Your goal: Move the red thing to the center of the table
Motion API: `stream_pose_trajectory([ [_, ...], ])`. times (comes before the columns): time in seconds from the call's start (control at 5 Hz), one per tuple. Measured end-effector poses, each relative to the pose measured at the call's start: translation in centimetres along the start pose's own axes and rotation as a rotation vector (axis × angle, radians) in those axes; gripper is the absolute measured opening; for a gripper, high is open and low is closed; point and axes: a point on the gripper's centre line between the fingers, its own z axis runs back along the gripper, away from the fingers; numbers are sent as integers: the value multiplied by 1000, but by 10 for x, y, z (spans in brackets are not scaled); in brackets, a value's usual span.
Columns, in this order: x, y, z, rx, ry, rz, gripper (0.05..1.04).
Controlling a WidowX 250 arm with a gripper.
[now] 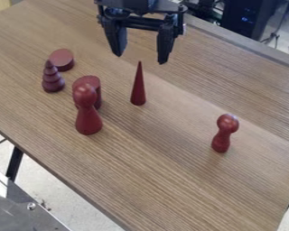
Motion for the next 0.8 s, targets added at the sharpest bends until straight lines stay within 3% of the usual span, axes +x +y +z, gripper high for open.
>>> stream_pose_trajectory([
  [0.2, -4, 1, -7, 5, 27, -1, 1001],
  [0.6, -4, -22, -12, 50, 26, -150, 1001],
  [0.8, -5, -27, -14, 56, 33, -167, 1001],
])
